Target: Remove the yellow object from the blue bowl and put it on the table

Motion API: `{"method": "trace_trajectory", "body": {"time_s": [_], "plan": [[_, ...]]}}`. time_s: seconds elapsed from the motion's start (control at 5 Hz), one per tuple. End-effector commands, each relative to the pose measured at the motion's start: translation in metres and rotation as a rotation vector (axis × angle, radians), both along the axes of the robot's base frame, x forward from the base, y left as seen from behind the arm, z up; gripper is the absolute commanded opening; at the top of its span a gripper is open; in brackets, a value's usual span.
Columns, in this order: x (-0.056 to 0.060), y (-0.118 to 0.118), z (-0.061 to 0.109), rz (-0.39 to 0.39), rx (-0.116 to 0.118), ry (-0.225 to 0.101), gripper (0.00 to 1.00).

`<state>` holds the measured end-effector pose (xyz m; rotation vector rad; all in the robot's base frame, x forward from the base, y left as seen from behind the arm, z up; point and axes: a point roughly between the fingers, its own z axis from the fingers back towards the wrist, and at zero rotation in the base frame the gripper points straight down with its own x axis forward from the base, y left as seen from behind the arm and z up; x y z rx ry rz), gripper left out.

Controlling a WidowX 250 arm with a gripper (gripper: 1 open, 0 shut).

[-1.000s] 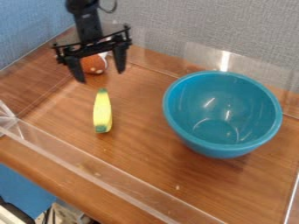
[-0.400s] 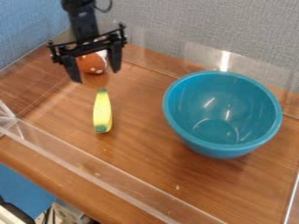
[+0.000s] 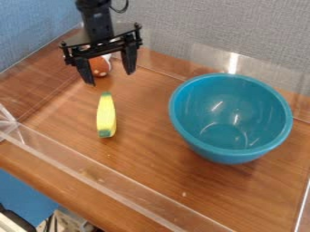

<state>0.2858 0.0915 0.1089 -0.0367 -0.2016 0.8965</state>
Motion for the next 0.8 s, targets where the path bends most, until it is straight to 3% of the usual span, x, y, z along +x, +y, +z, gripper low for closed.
{"method": "trace_trajectory", "body": {"time_s": [0.0,0.2,0.6], "plan": [[0.002,0.011,-0.003,0.004,0.015,-0.023,1.00],[0.004,0.016,-0.013,-0.027,0.018,-0.017,1.00],[0.020,0.008,0.026,-0.098,-0.010,-0.036,1.00]]}}
